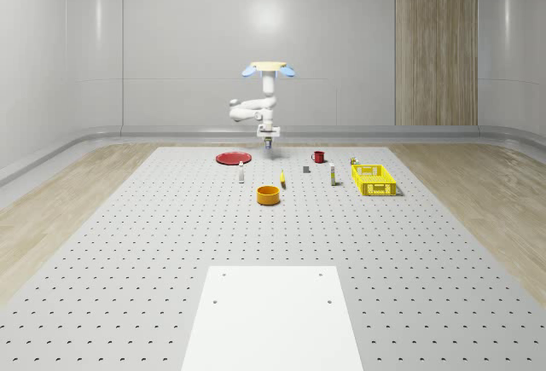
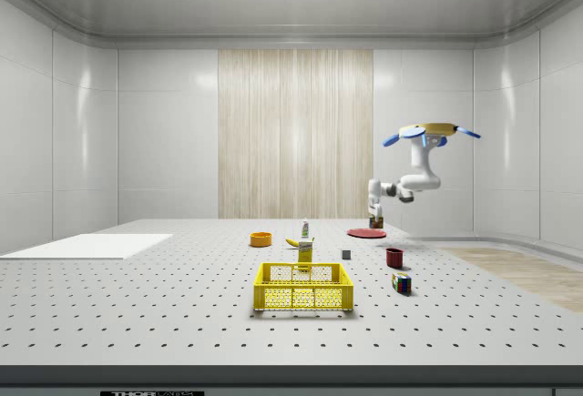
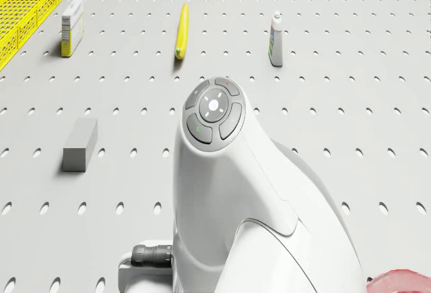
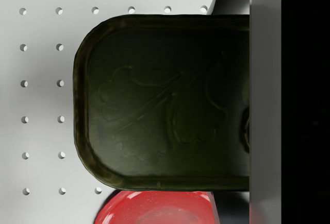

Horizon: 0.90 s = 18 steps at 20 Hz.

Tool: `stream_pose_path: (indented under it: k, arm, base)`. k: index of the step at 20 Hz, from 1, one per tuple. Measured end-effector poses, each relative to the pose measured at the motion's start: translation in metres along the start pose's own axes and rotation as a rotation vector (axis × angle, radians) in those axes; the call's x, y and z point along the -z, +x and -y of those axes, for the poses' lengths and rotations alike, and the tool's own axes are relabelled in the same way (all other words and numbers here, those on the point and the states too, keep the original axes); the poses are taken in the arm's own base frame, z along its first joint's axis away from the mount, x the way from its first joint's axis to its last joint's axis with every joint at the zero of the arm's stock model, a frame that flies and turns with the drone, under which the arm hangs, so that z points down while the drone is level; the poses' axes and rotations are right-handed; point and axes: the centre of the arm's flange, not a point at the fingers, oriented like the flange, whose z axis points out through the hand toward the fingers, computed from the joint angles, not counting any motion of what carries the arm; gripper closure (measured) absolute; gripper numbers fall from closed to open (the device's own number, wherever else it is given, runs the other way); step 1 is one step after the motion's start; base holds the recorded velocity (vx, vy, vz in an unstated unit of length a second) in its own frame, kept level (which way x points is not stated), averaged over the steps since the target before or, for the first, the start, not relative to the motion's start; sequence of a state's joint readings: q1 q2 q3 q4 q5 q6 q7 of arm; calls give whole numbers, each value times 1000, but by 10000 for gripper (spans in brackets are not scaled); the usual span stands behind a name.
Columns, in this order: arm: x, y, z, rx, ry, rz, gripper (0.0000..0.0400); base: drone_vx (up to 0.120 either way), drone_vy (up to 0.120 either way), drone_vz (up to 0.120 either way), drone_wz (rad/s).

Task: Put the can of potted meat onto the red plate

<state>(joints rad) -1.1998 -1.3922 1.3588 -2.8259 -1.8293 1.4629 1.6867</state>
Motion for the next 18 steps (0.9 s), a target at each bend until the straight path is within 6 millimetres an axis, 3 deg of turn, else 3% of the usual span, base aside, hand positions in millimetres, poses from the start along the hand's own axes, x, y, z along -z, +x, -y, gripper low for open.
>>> stream_pose_path:
  k: [2, 13, 15, 18]
  arm:
    - [0, 0, 0, 2, 0, 0, 115]
    - [1, 0, 0, 7, 0, 0, 115]
    - [1, 0, 0, 8, 0, 0, 115]
    - [1, 0, 0, 8, 0, 0, 115]
  base:
    - [0, -120, 100, 0]
    - [0, -120, 0, 0]
    - [120, -120, 0, 0]
    - [0, -120, 0, 0]
